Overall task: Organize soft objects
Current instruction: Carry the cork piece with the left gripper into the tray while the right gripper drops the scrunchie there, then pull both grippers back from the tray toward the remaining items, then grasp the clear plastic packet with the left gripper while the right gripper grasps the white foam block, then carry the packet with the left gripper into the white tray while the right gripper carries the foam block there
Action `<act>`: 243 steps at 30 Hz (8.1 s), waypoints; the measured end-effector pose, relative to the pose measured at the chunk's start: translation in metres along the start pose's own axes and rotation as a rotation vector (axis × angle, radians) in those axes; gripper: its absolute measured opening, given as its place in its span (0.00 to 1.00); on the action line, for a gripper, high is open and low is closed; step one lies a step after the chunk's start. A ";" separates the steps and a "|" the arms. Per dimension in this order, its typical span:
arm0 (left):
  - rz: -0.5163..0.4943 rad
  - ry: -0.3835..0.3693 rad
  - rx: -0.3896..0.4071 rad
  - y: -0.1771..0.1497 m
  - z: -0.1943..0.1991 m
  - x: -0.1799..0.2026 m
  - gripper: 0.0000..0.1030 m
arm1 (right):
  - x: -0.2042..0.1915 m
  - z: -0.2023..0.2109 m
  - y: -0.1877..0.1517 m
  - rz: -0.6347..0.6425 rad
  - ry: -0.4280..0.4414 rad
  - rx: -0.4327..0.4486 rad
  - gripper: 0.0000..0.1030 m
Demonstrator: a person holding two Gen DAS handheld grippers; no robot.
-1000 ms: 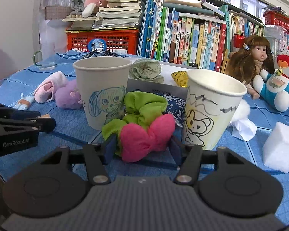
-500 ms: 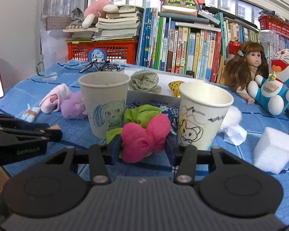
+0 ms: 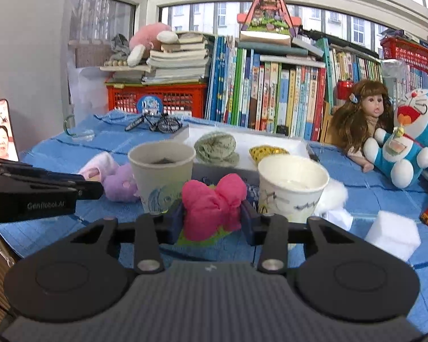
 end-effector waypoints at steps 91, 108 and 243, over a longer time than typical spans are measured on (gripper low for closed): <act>0.077 -0.104 -0.360 0.108 -0.259 -0.018 0.24 | 0.054 -0.230 0.083 -0.046 -0.042 -0.502 0.46; 0.080 -0.063 -0.258 0.134 -0.214 -0.028 0.66 | 0.062 -0.204 0.094 -0.117 0.023 -0.463 0.76; 0.028 -0.173 -0.184 0.187 -0.236 -0.003 0.36 | 0.128 -0.233 0.138 -0.123 -0.021 -0.375 0.62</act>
Point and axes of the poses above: each gripper's, at about its wrist camera, not at the fingertips, and z roughly against the way its jaws point, x to its right, y to its top, the point moved 10 cm from there along -z, roughly the way its jaws point, and after that the axes turned 3 degrees about -y, right-handed, at the moved point
